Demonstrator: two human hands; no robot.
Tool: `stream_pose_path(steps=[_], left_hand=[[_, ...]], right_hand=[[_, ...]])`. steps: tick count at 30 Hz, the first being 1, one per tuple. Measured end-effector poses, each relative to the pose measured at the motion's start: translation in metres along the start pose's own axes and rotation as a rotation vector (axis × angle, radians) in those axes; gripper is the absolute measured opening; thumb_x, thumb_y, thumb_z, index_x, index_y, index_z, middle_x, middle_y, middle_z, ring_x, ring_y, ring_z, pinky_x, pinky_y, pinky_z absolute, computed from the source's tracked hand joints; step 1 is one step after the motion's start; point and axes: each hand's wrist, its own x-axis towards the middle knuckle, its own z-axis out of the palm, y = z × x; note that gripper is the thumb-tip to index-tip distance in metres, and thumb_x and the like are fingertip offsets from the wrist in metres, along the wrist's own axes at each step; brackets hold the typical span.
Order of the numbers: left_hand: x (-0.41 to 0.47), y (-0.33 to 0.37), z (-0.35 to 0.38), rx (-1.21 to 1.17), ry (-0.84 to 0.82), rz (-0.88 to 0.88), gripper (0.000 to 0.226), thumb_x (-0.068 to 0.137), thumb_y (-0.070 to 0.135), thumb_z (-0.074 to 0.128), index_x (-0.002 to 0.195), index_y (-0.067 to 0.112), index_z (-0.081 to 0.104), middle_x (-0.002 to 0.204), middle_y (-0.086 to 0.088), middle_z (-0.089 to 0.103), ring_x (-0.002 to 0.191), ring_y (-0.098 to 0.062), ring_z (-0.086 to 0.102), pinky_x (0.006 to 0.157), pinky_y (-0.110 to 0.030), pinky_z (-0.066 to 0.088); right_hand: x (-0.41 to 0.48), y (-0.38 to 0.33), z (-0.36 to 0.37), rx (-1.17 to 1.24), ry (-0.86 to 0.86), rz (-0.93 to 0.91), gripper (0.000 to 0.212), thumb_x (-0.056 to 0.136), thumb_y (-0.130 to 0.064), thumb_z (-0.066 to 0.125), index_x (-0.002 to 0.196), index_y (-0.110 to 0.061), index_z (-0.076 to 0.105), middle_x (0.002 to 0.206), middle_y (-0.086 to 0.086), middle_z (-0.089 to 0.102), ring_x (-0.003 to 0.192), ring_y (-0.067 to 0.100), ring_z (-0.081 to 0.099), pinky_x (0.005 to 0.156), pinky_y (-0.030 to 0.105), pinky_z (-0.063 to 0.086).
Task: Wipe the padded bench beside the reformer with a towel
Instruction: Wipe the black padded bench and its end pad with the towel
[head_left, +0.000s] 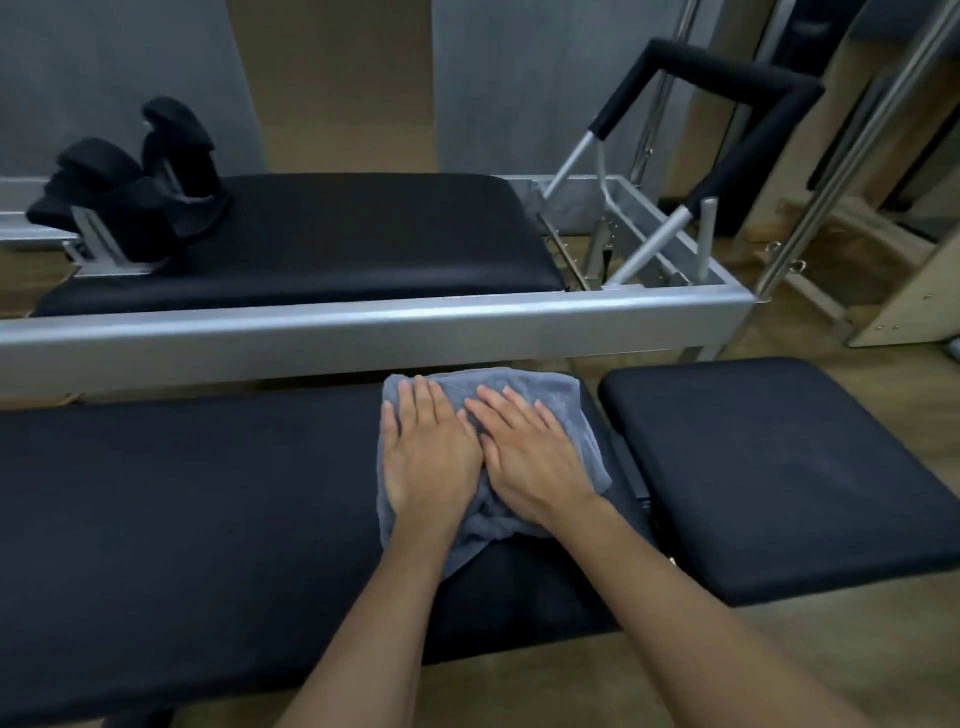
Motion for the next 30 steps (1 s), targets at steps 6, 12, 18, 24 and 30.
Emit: stream_pose_path(steps=[6, 12, 18, 24, 30], left_hand=[[-0.003, 0.079, 0.018, -0.072, -0.044, 0.042, 0.06, 0.101, 0.033, 0.013, 0.153, 0.003, 0.011, 0.162, -0.014, 0.012, 0.151, -0.025, 0.005, 0.122, -0.046, 0.004], [-0.005, 0.075, 0.005, -0.166, -0.146, 0.003, 0.061, 0.101, 0.036, 0.014, 0.154, 0.007, 0.003, 0.164, -0.008, 0.003, 0.151, -0.021, -0.002, 0.119, -0.053, 0.008], [0.007, 0.069, -0.002, -0.234, -0.18, -0.03, 0.063, 0.098, 0.044, 0.014, 0.153, 0.016, 0.024, 0.163, -0.001, 0.016, 0.149, -0.017, 0.013, 0.103, -0.051, 0.031], [0.015, 0.074, 0.002, -0.3, -0.113, -0.011, 0.046, 0.1, 0.038, 0.034, 0.144, 0.024, 0.043, 0.156, 0.008, 0.032, 0.132, -0.018, 0.03, 0.091, -0.026, 0.046], [0.025, 0.132, -0.013, -0.544, 0.171, 0.004, 0.03, 0.092, 0.014, 0.058, 0.121, 0.013, 0.068, 0.138, -0.003, 0.057, 0.118, -0.026, 0.043, 0.077, -0.028, 0.041]], right_hand=[[-0.029, 0.068, -0.025, 0.063, 0.034, 0.122, 0.043, 0.105, -0.032, 0.029, 0.147, -0.03, 0.037, 0.159, -0.011, 0.029, 0.148, 0.008, 0.015, 0.121, 0.04, 0.014], [-0.019, 0.041, -0.034, 0.182, 0.109, 0.409, 0.053, 0.101, -0.044, 0.036, 0.15, -0.025, 0.033, 0.158, -0.004, 0.033, 0.143, 0.011, 0.031, 0.115, 0.04, 0.029], [-0.006, 0.024, -0.022, -0.209, 0.13, 0.632, 0.064, 0.094, -0.058, 0.029, 0.147, -0.024, 0.036, 0.144, 0.006, 0.048, 0.123, 0.025, 0.051, 0.098, 0.043, 0.04], [-0.002, 0.035, -0.03, -0.143, 0.208, 0.374, 0.02, 0.096, -0.029, 0.056, 0.105, -0.013, 0.063, 0.107, 0.008, 0.066, 0.093, 0.021, 0.064, 0.077, 0.036, 0.054], [-0.005, 0.08, -0.086, 0.015, 0.4, 0.273, 0.019, 0.098, -0.019, 0.054, 0.104, -0.004, 0.063, 0.107, 0.016, 0.063, 0.093, 0.029, 0.061, 0.076, 0.043, 0.053]])
